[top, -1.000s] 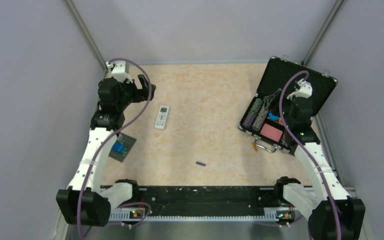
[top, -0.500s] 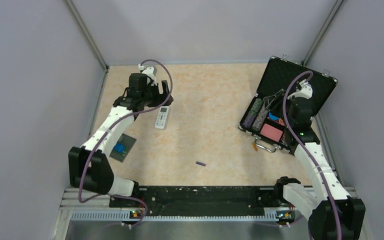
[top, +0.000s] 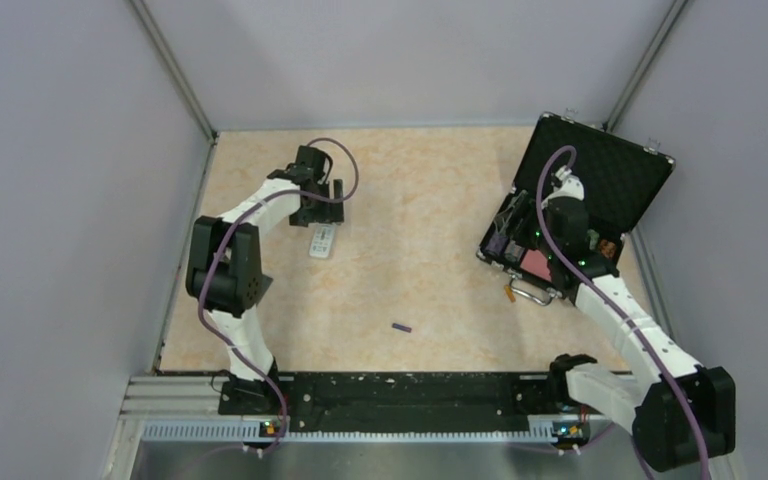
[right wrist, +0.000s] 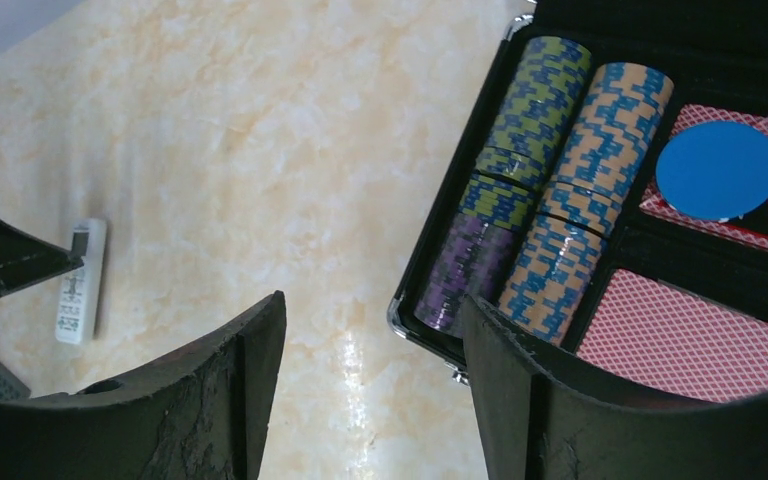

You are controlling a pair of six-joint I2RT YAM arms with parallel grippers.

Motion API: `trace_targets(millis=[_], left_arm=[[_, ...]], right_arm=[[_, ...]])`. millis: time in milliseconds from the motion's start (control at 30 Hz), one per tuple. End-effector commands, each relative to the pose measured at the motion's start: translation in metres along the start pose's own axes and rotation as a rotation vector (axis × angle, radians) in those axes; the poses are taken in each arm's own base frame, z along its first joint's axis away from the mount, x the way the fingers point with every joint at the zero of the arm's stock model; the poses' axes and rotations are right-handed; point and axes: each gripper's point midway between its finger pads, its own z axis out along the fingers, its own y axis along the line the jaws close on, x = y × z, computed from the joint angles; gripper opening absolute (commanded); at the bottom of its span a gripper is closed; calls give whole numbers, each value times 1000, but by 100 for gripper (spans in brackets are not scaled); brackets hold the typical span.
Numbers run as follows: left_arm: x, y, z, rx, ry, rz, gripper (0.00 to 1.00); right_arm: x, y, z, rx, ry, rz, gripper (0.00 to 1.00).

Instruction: Load the batteries into the remote control

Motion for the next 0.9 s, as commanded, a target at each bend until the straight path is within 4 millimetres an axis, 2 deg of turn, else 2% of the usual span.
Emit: trace_targets(millis=[0, 200, 333, 467, 600, 700, 867], left_arm=[[0, 14, 2, -33, 36, 26, 85], [21, 10, 19, 17, 116, 62, 84], [22, 2, 23, 68, 126, 73, 83], [21, -2, 29, 79, 134, 60, 79], [23, -3, 35, 68, 133, 28, 77], [25, 0, 38, 37, 131, -21, 65], [24, -3, 35, 43, 106, -71, 33]], right_arm=[[-13, 6, -1, 8, -18, -5, 64], [-10, 1, 4, 45, 14, -19, 64], [-11, 3, 8, 42, 25, -34, 64], [-6, 6, 18, 42, 71, -33, 54], [2, 10, 27, 29, 114, -44, 51], [2, 12, 29, 26, 119, -60, 51], [4, 13, 32, 38, 136, -58, 48]])
